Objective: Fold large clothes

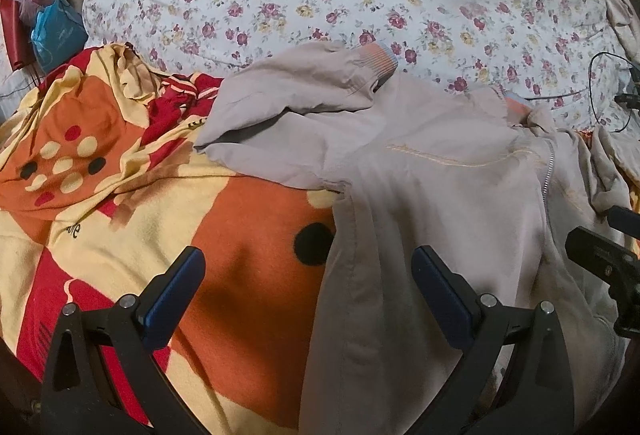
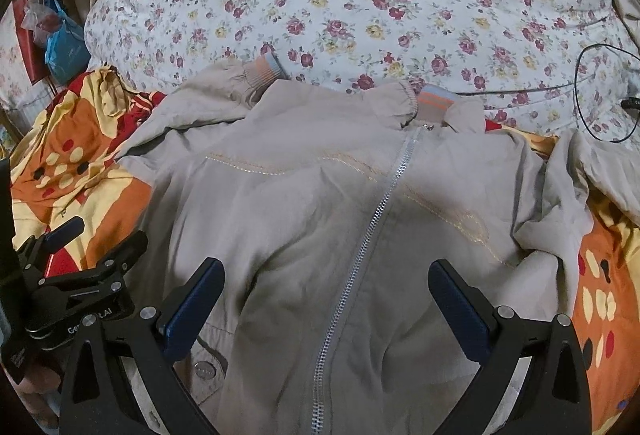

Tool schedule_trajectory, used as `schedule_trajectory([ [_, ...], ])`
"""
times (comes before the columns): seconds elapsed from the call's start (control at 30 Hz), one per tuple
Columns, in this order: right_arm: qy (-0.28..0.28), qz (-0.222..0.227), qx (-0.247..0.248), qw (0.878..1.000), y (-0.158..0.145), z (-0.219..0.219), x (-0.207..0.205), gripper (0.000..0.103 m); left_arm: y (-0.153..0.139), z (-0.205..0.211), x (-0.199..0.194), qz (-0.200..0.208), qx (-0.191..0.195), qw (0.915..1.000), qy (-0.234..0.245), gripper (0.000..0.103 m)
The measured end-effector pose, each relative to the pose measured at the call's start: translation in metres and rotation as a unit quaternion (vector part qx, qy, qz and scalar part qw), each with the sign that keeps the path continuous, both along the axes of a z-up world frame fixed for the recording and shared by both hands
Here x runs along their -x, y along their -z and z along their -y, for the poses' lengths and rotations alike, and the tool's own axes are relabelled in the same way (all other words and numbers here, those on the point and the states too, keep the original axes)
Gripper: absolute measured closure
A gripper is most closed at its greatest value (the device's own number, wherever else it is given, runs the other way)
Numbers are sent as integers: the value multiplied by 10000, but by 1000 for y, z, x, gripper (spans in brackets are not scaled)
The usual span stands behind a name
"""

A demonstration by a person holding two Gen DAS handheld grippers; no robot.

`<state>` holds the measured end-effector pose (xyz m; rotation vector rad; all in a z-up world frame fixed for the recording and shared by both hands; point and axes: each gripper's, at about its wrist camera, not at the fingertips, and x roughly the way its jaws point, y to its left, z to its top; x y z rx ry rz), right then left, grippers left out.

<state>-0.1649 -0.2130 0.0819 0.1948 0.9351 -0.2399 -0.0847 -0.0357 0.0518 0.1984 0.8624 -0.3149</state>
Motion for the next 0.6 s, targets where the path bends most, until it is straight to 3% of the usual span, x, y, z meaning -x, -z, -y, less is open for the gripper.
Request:
schedule_trajectory([
  [0.17,-51,-29,-21,10000,-1,4,-12,2,-4,-5,-11,-178,166,9997,-93,0],
  [0.3,-179,135,-199,9995,-14,11,-36,3,-13,-4,-28,-156,54,9997,-151,0],
  [0.47,-382,244,-692,9966,-17,16,-84,16,-15,-4,-62,-122,-52,9994,-335,0],
  [0.6,-462,100,-893,9949,-6,12,-116,18,-4,-14,-83,-234,-4,9981,-576,0],
])
